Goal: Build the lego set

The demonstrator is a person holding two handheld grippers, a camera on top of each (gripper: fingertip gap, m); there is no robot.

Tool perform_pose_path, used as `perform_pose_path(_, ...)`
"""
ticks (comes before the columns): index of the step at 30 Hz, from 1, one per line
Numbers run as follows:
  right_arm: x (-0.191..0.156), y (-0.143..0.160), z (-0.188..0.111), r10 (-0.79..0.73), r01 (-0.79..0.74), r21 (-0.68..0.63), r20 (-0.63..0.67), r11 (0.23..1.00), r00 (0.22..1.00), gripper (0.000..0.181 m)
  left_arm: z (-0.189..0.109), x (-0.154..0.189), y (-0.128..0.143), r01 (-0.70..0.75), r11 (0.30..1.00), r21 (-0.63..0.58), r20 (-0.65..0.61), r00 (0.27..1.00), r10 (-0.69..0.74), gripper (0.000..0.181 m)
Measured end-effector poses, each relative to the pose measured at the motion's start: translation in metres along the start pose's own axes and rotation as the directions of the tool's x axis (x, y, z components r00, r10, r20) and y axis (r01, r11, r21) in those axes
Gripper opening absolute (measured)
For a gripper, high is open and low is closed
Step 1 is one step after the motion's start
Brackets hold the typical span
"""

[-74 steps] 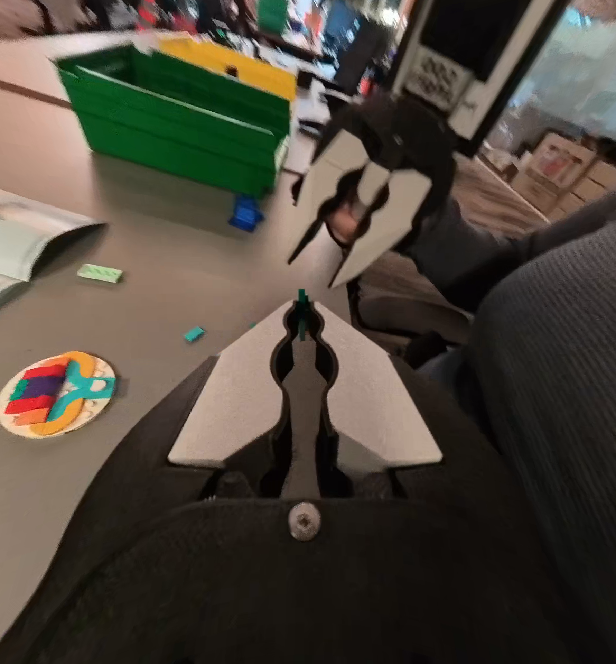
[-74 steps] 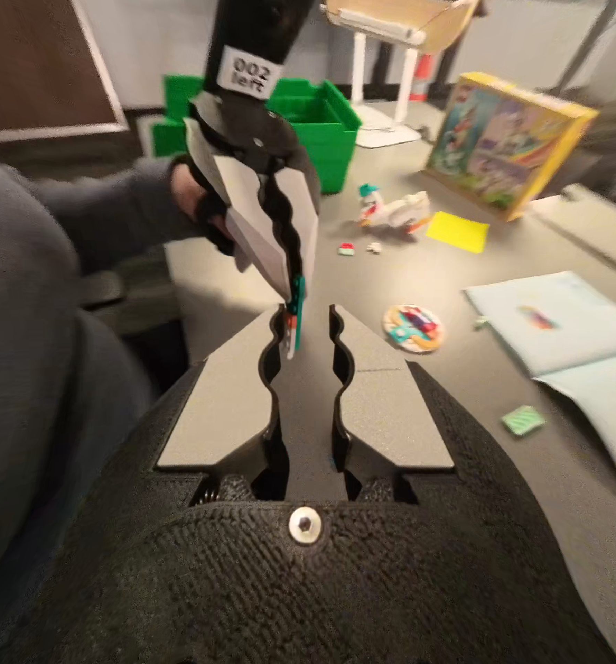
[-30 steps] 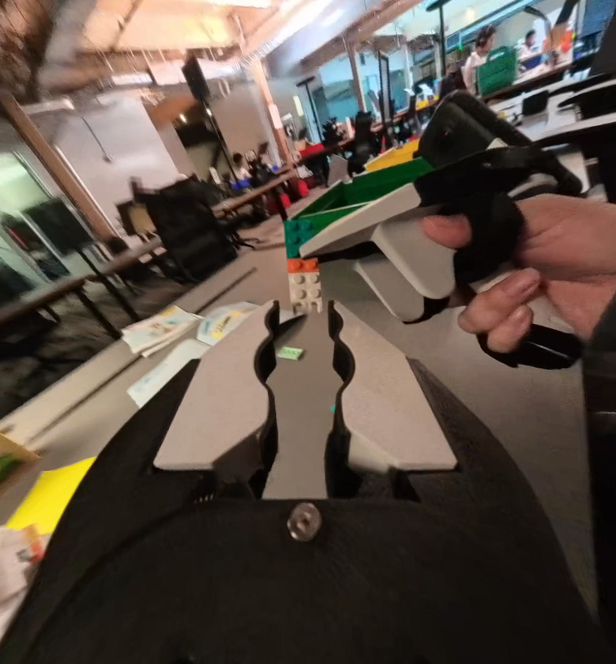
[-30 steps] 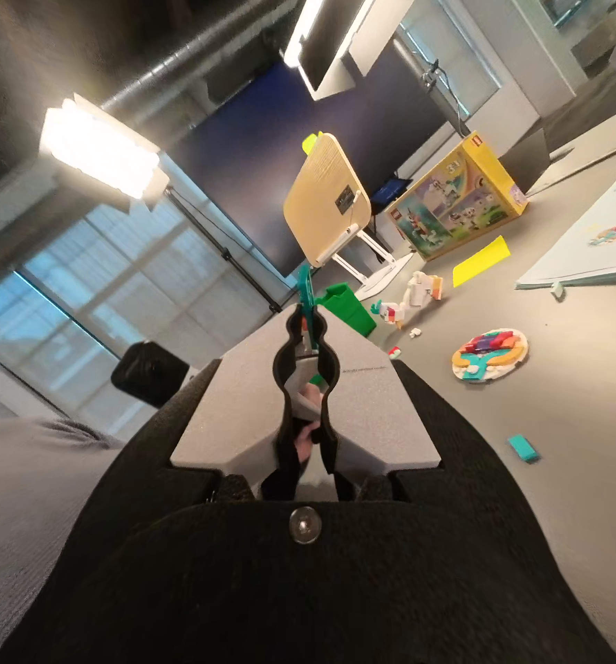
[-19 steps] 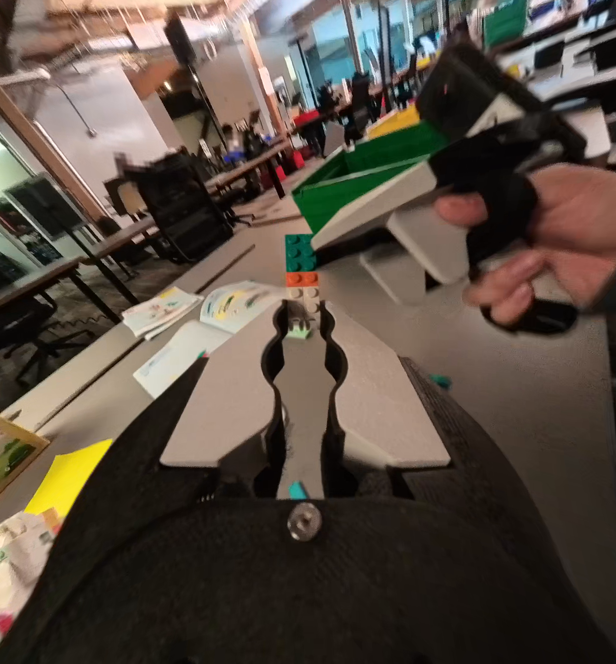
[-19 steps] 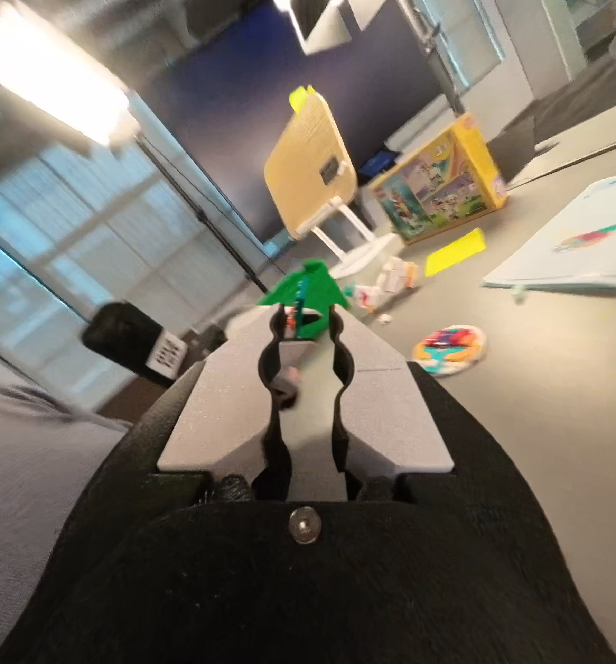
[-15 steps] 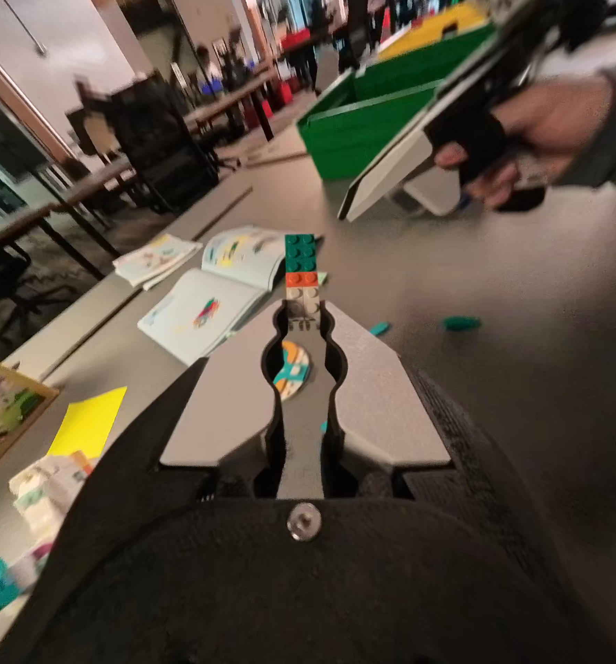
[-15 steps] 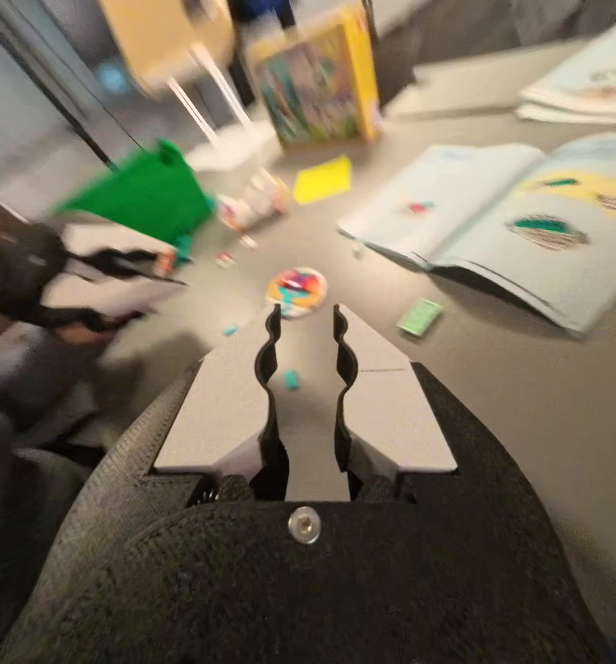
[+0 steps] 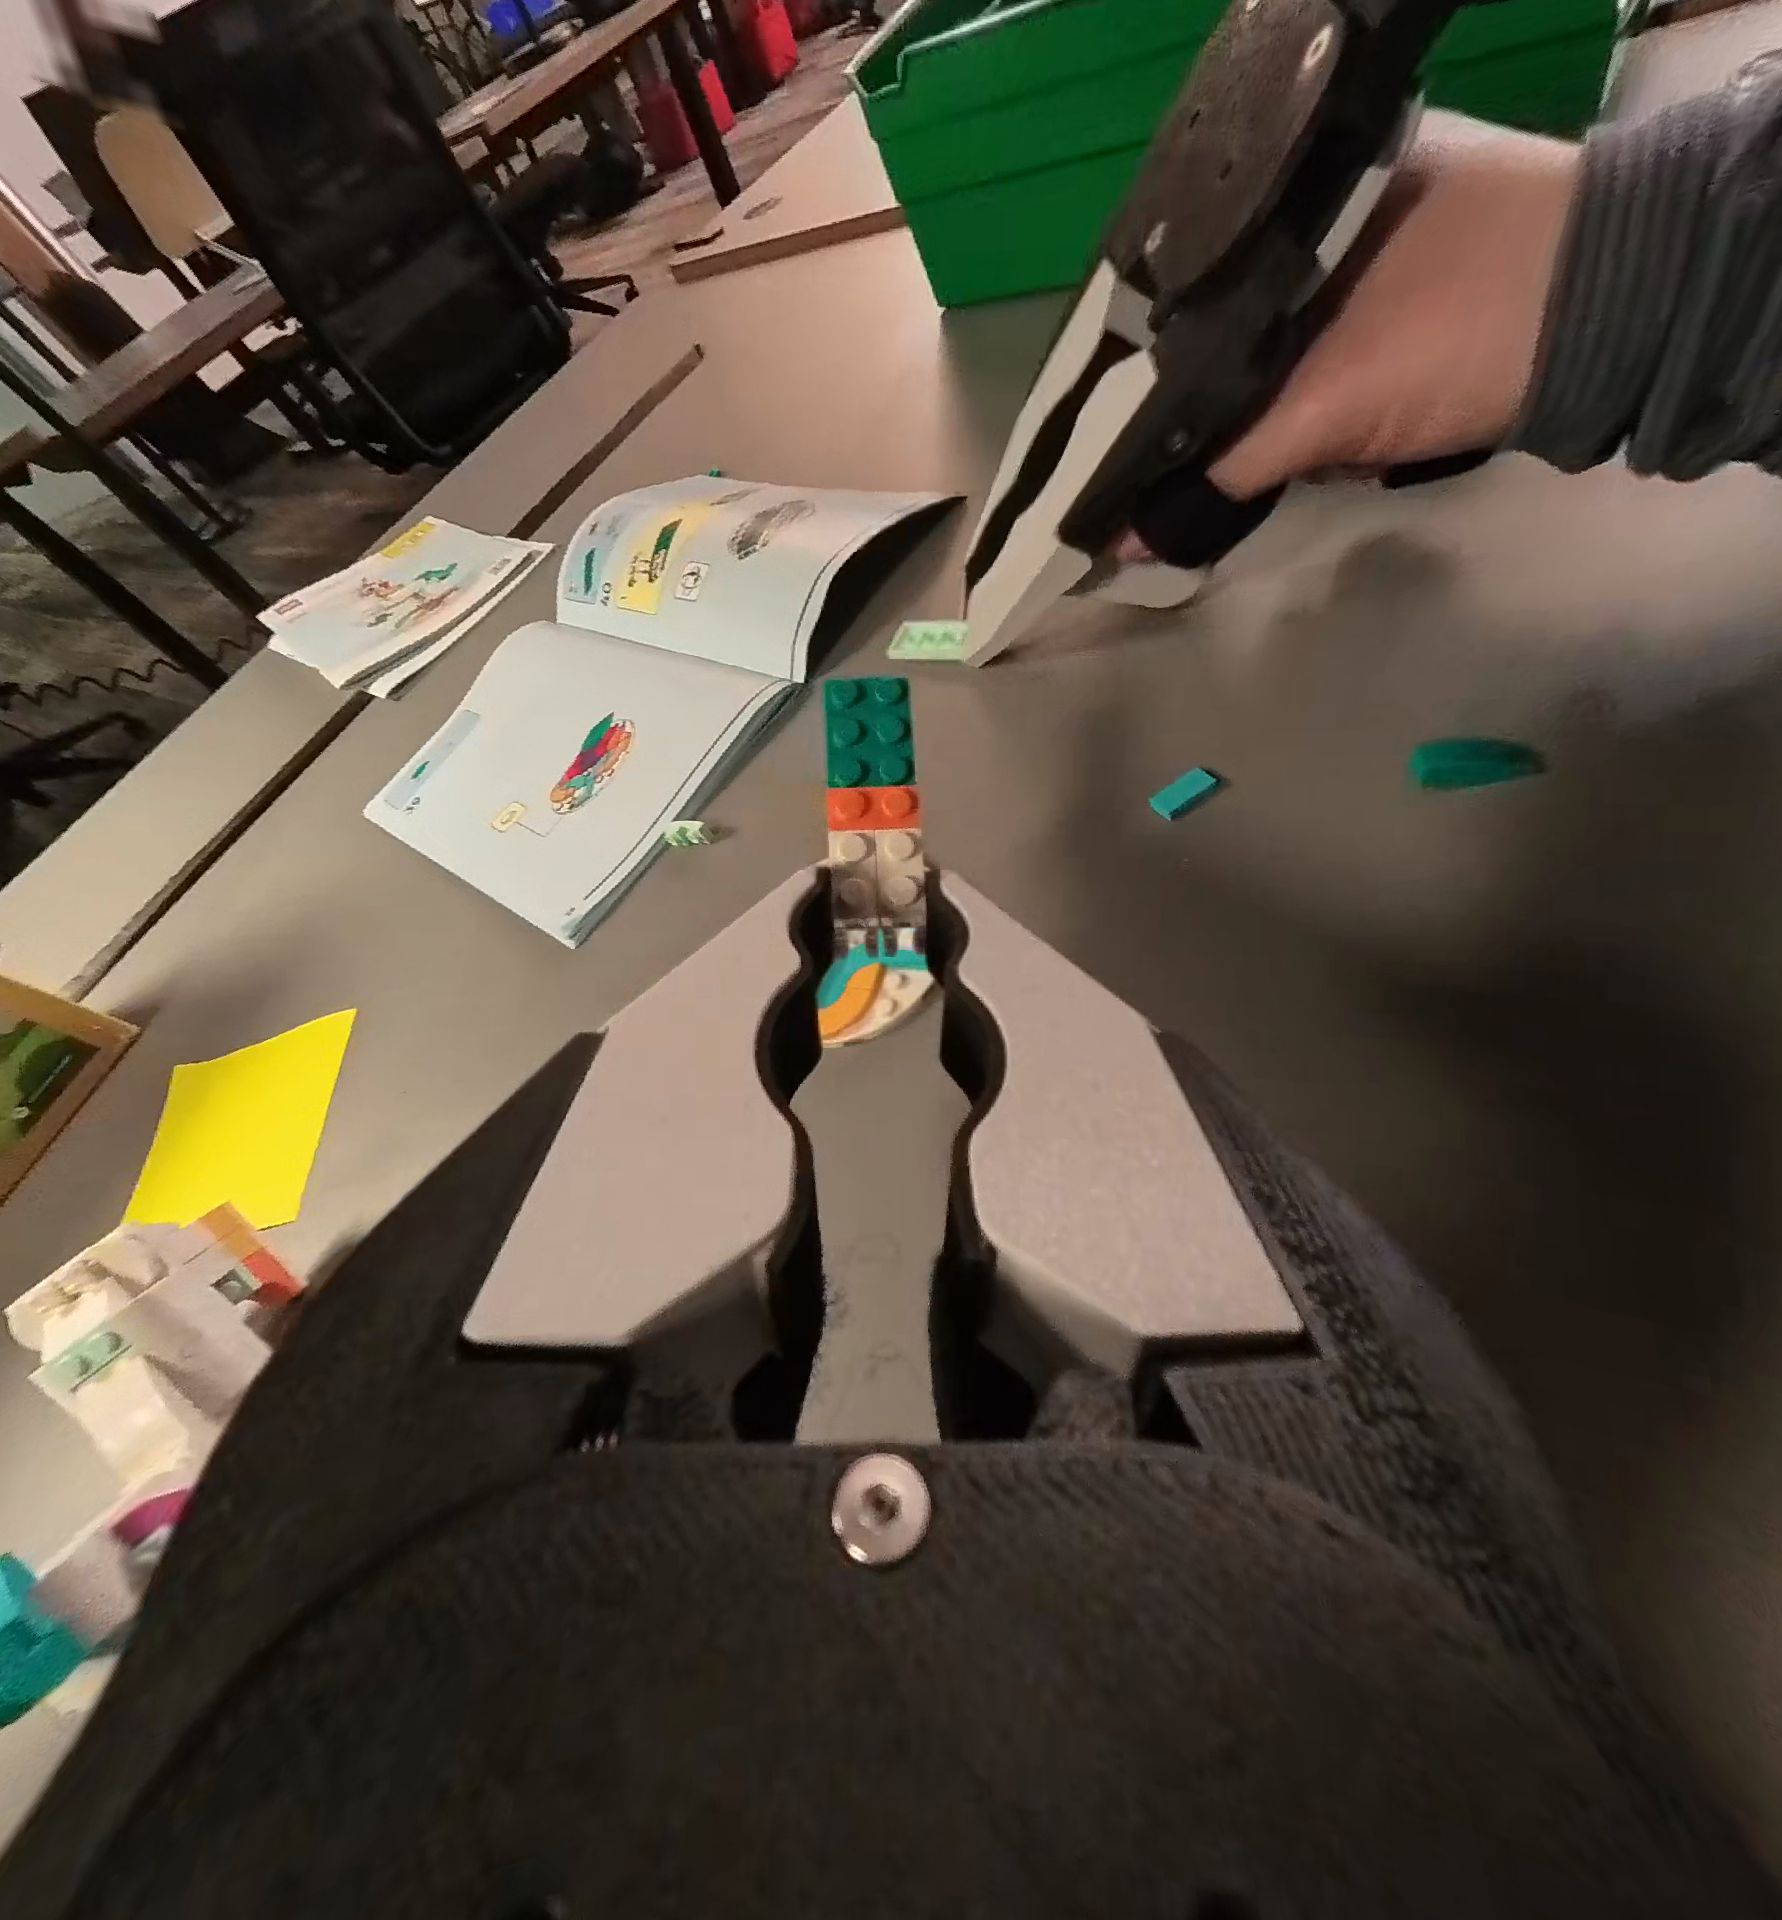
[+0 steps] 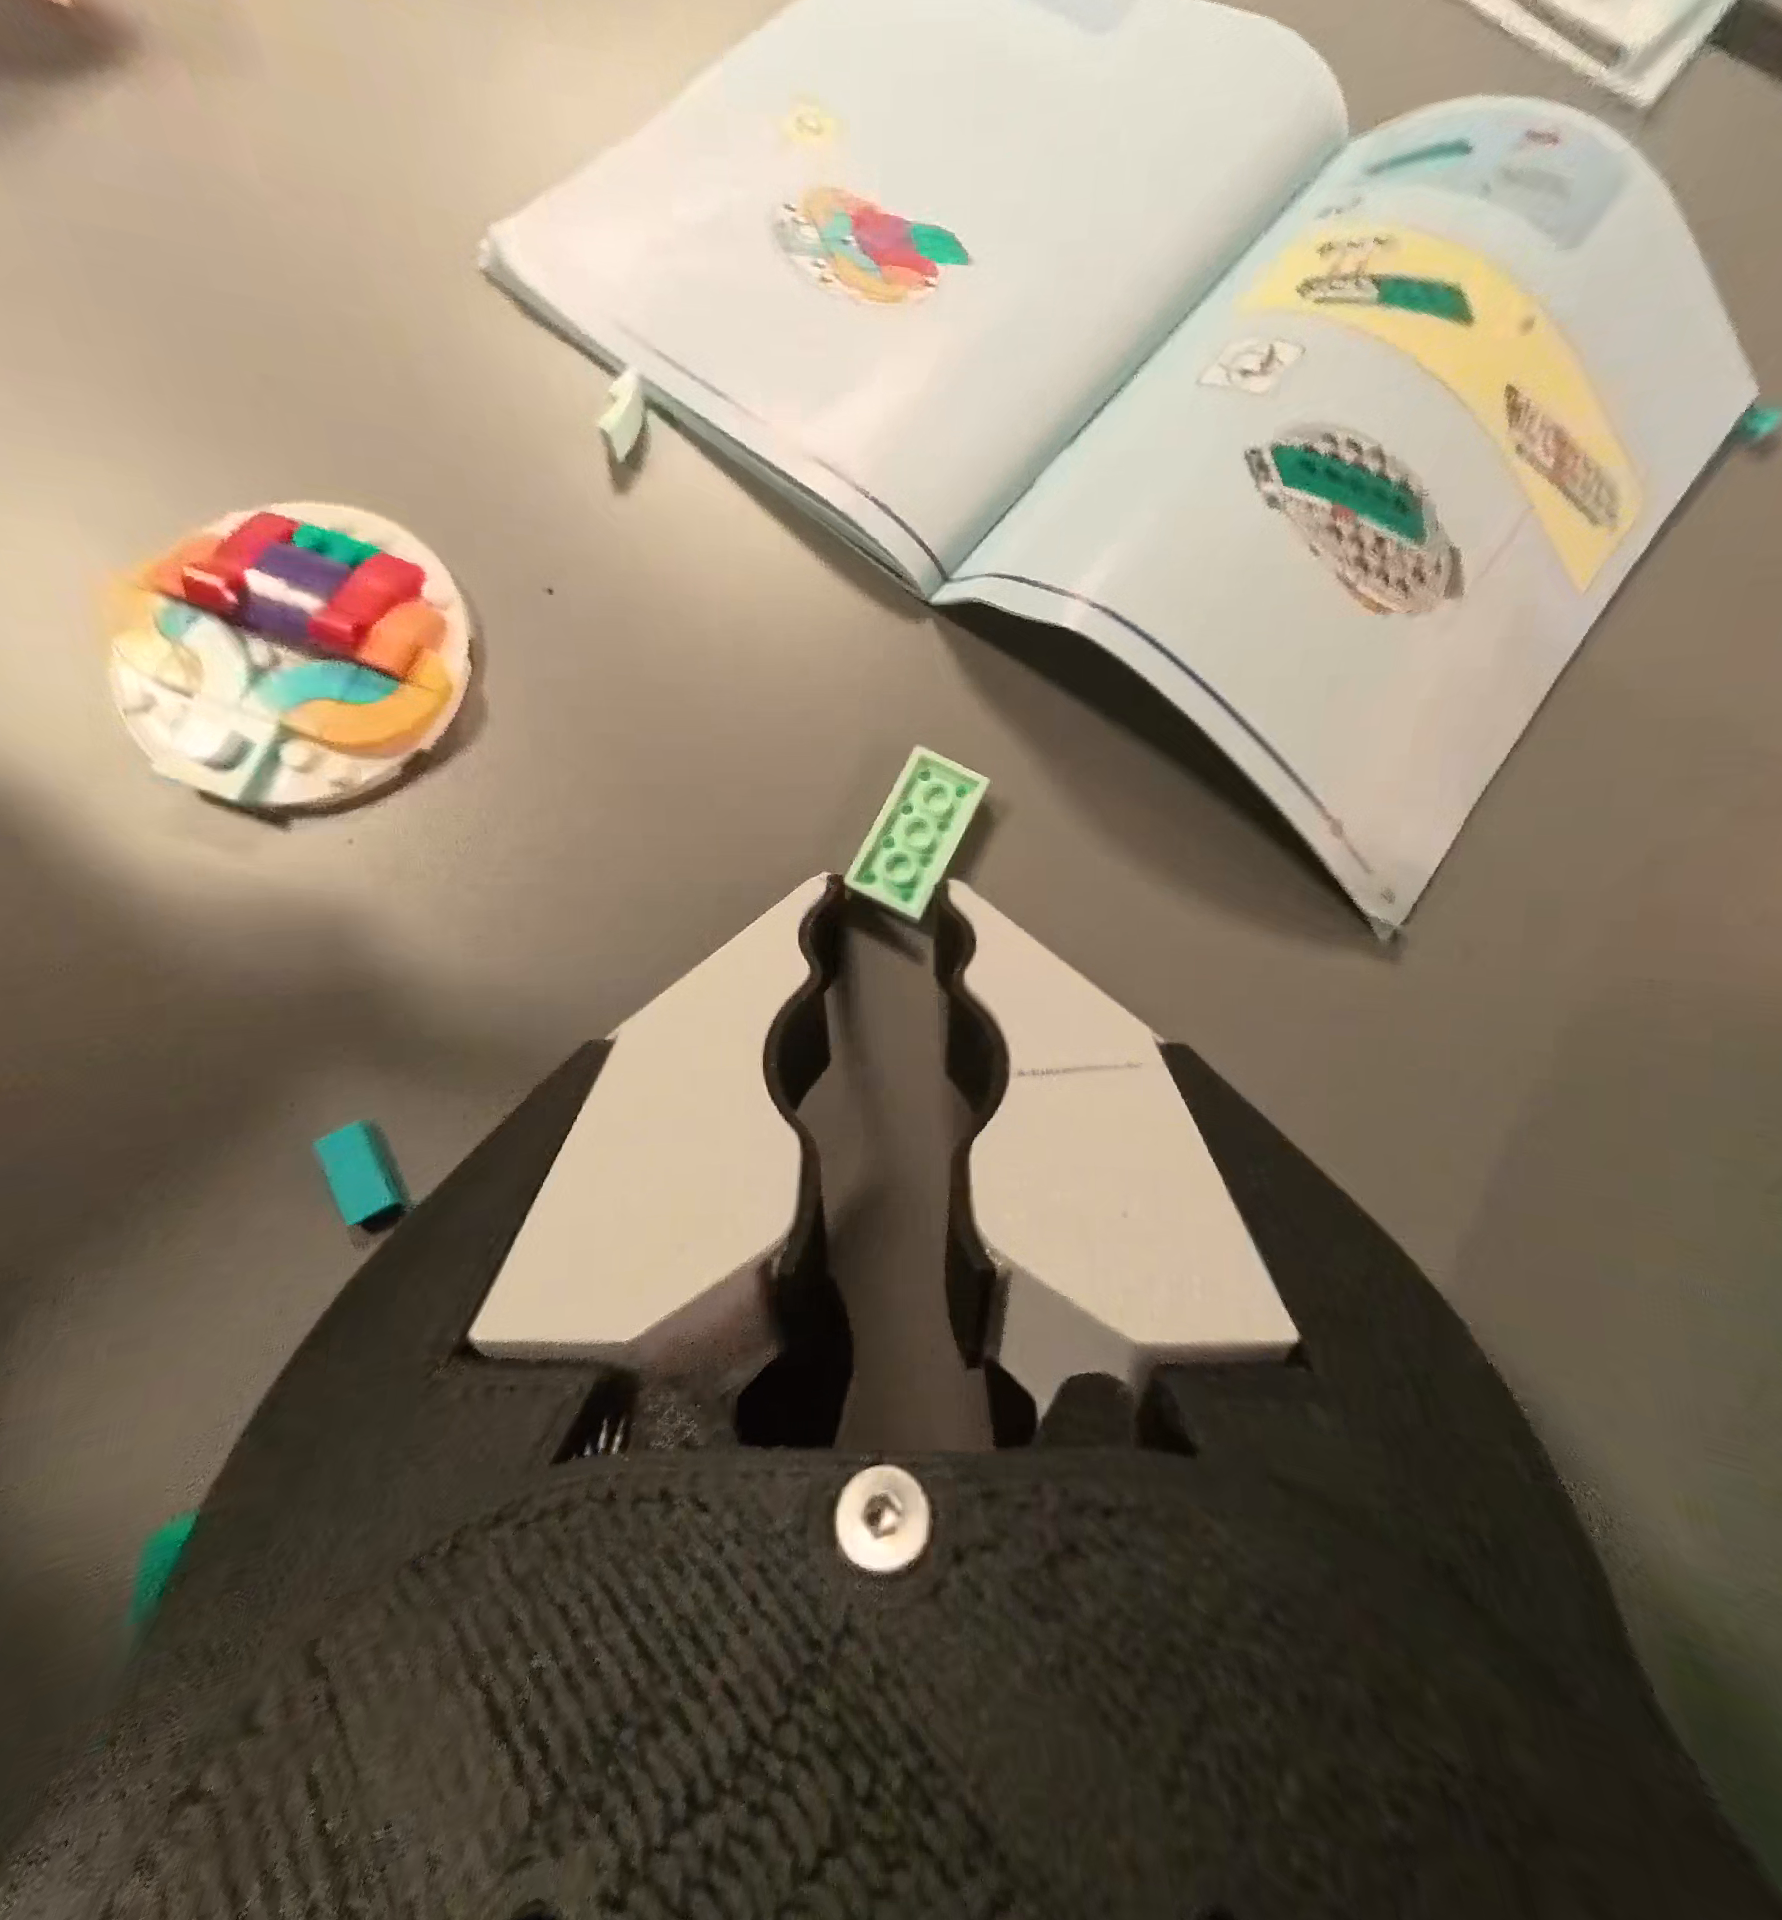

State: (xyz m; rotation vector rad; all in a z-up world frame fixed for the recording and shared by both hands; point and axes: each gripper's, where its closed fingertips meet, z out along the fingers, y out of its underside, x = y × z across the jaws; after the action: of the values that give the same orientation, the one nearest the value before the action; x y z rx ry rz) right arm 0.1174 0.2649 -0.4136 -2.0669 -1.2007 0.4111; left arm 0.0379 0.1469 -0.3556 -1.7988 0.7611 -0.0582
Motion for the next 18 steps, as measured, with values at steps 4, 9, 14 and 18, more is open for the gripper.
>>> perform_pose_path(4,0.014,-0.004,-0.009,-0.346,0.336,-0.090,-0.149,0.937,0.926,0.014,0.002,0.006,0.004,0.004,1.000,-0.016,-0.024,1.000,-0.005,0.015)
perform_pose_path(9,0.034,-0.010,-0.034,-0.960,0.848,-0.454,-0.179,0.275,0.215,0.014,0.002,0.007,0.004,0.032,0.999,-0.009,-0.042,0.999,-0.032,0.015)
perform_pose_path(14,0.016,0.006,-0.035,-0.903,0.758,-0.524,0.051,-0.388,-0.426,0.013,0.003,0.010,0.004,0.031,0.999,-0.015,-0.058,0.998,-0.031,0.015)
perform_pose_path(18,-0.004,0.024,-0.038,-0.768,0.671,-0.406,0.140,-0.620,-0.625,0.013,0.005,0.013,0.005,0.032,0.999,-0.020,-0.074,0.997,-0.034,0.015)
